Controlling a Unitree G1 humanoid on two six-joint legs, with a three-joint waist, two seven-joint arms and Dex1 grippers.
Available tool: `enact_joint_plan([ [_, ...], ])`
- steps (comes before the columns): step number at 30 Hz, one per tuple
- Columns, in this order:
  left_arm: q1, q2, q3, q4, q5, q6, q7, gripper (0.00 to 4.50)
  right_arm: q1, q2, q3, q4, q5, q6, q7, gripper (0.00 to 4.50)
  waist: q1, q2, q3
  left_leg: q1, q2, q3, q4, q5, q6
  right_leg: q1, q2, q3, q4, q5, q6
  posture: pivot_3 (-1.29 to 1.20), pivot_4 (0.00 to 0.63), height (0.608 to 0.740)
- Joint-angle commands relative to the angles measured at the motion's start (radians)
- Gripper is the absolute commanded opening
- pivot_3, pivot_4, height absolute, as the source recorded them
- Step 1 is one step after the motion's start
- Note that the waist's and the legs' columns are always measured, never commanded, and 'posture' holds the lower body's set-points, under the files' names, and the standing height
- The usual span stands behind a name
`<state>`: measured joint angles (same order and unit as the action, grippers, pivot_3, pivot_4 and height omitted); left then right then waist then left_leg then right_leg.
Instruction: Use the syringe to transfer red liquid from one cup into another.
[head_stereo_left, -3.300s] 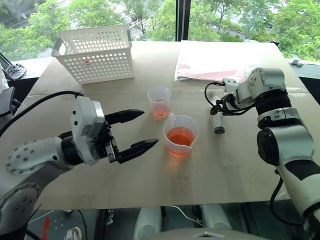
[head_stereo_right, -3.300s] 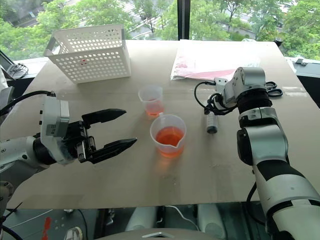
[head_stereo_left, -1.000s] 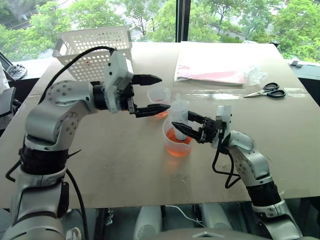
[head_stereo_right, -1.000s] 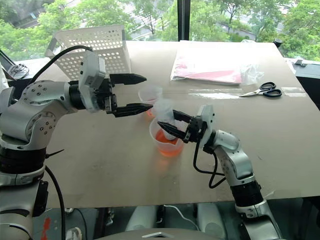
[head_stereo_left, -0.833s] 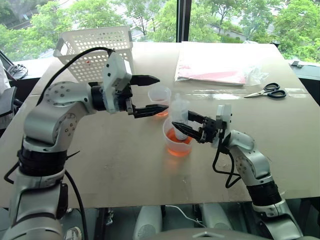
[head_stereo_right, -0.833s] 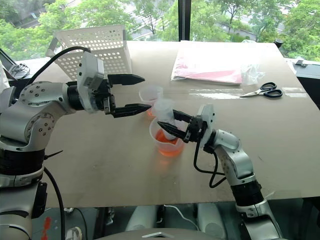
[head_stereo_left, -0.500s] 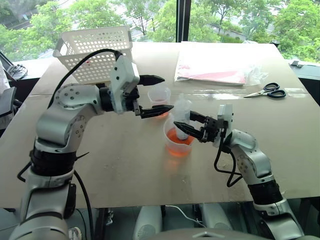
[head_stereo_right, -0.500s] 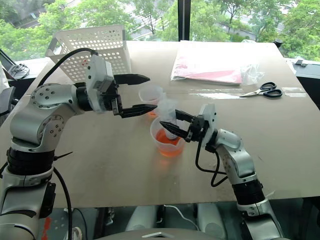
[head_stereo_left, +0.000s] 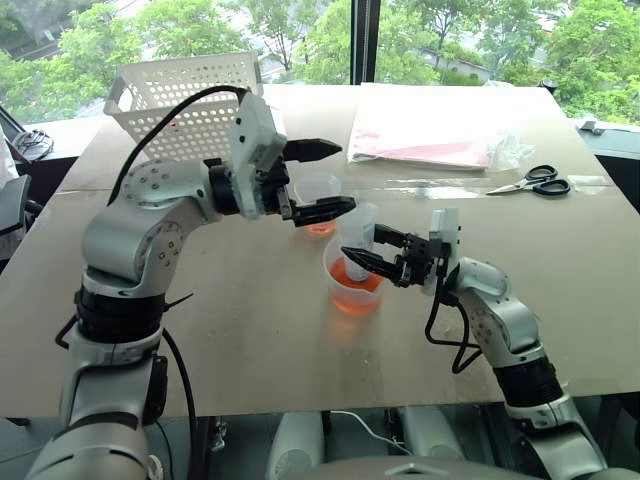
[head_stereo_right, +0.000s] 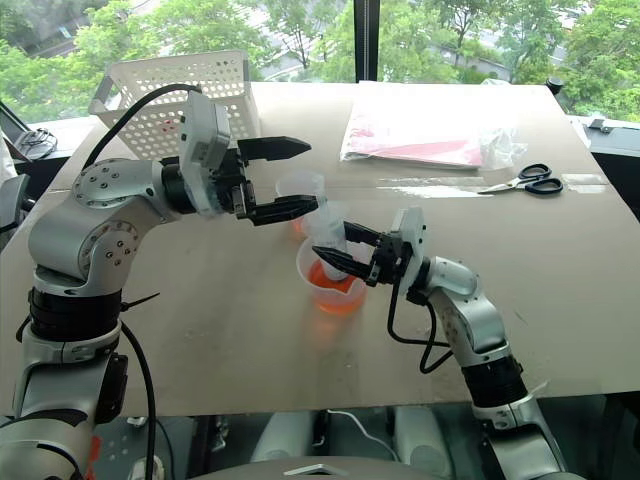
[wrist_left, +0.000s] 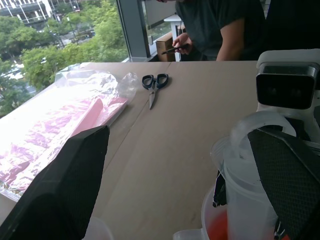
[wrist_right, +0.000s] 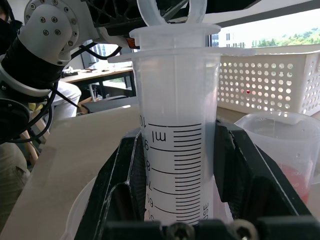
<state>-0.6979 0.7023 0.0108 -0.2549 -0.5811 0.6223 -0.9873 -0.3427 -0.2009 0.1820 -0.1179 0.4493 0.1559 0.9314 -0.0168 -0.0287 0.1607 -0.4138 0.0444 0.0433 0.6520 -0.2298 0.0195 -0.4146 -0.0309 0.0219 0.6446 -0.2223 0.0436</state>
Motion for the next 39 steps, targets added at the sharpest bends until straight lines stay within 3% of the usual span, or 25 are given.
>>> enact_joint_plan([
  [1, -0.011, 0.006, -0.002, -0.031, 0.028, -0.043, 0.002, 4.5, -0.018, 0.0, 0.011, -0.047, 0.017, 0.015, 0.005, 1.44, 0.001, 0.0, 0.0, 0.0, 0.0, 0.0, 0.0, 0.0, 0.0, 0.0, 0.0, 0.0, 0.0, 0.0, 0.0, 0.0, 0.15, 0.74],
  [3, -0.012, -0.006, -0.007, -0.033, 0.032, -0.052, 0.006, 4.5, -0.02, 0.001, 0.01, -0.053, 0.018, 0.023, 0.002, 1.44, 0.001, 0.0, 0.0, 0.0, 0.0, 0.0, 0.0, 0.0, 0.0, 0.0, 0.0, 0.0, 0.0, 0.0, 0.0, 0.0, 0.15, 0.74],
  [6, -0.012, -0.034, -0.019, -0.044, 0.032, -0.07, 0.01, 3.71, -0.026, 0.0, 0.011, -0.063, 0.021, 0.038, -0.001, 1.44, 0.003, 0.0, 0.0, 0.0, 0.0, 0.0, 0.0, 0.0, 0.0, 0.0, 0.0, 0.0, 0.0, 0.0, 0.0, 0.0, 0.15, 0.74],
  [11, -0.002, -0.057, -0.035, -0.054, 0.045, -0.094, 0.006, 1.69, -0.035, -0.003, 0.016, -0.06, 0.018, 0.049, 0.004, 1.44, 0.003, 0.0, 0.0, 0.0, 0.0, 0.0, 0.0, 0.0, 0.0, 0.0, 0.0, 0.0, 0.0, 0.0, 0.0, 0.0, 0.15, 0.74],
  [13, -0.004, -0.067, -0.035, -0.055, 0.043, -0.095, 0.011, 0.67, -0.039, -0.006, 0.02, -0.057, 0.016, 0.05, 0.009, 1.44, 0.003, 0.0, 0.0, 0.0, 0.0, 0.0, 0.0, 0.0, 0.0, 0.0, 0.0, 0.0, 0.0, 0.0, 0.0, 0.0, 0.15, 0.74],
  [15, -0.016, -0.077, -0.025, -0.052, 0.034, -0.089, 0.02, 0.0, -0.042, -0.011, 0.023, -0.056, 0.015, 0.055, 0.016, 1.44, 0.003, 0.0, 0.0, 0.0, 0.0, 0.0, 0.0, 0.0, 0.0, 0.0, 0.0, 0.0, 0.0, 0.0, 0.0, 0.0, 0.15, 0.74],
  [39, -0.114, -0.052, 0.038, 0.02, -0.002, -0.064, 0.042, 0.0, -0.045, -0.071, 0.065, -0.052, 0.046, 0.11, 0.094, 1.44, 0.003, 0.0, 0.0, -0.001, 0.0, 0.0, 0.0, 0.0, 0.0, 0.0, 0.0, 0.0, 0.0, 0.0, 0.0, 0.0, 0.15, 0.74],
])
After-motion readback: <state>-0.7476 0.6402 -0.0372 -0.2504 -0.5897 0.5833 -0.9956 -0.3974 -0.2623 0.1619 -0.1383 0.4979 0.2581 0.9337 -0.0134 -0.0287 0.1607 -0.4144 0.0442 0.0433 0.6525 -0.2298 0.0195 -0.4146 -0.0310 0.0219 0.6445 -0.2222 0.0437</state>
